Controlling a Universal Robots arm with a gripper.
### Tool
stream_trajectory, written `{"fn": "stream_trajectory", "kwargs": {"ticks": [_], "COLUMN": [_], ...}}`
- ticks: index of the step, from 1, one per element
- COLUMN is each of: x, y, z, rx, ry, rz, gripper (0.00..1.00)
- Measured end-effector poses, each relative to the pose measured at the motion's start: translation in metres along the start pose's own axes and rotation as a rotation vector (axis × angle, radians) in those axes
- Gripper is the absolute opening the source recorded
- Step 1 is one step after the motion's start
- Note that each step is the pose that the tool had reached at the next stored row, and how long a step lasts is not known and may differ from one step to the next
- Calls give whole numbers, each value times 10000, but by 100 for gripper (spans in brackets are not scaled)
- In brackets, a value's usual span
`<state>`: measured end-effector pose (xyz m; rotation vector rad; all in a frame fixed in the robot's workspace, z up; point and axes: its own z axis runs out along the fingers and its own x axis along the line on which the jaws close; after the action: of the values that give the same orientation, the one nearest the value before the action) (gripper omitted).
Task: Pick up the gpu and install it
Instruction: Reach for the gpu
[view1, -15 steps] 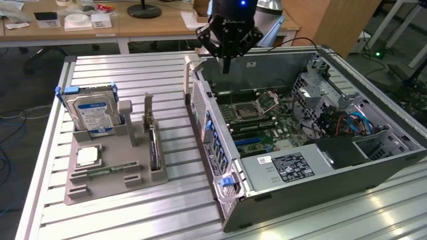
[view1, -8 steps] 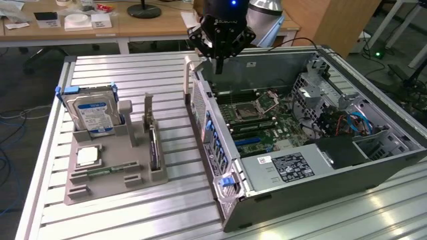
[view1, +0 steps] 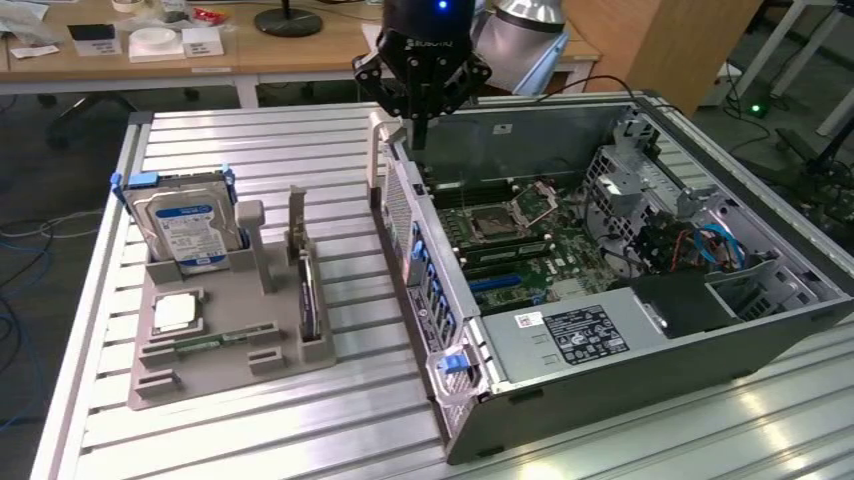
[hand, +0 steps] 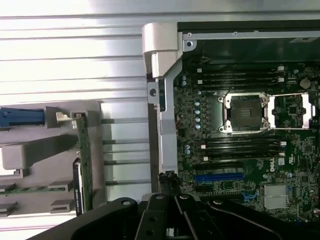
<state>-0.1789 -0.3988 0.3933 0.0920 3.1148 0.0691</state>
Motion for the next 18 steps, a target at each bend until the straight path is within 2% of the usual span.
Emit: {"fn": "stream_trajectory", "kwargs": {"ticks": [18], "x": [480], "y": [-28], "z": [-12], "rx": [-2], "ry": [5], "rz": [-112], "gripper": [11]}}
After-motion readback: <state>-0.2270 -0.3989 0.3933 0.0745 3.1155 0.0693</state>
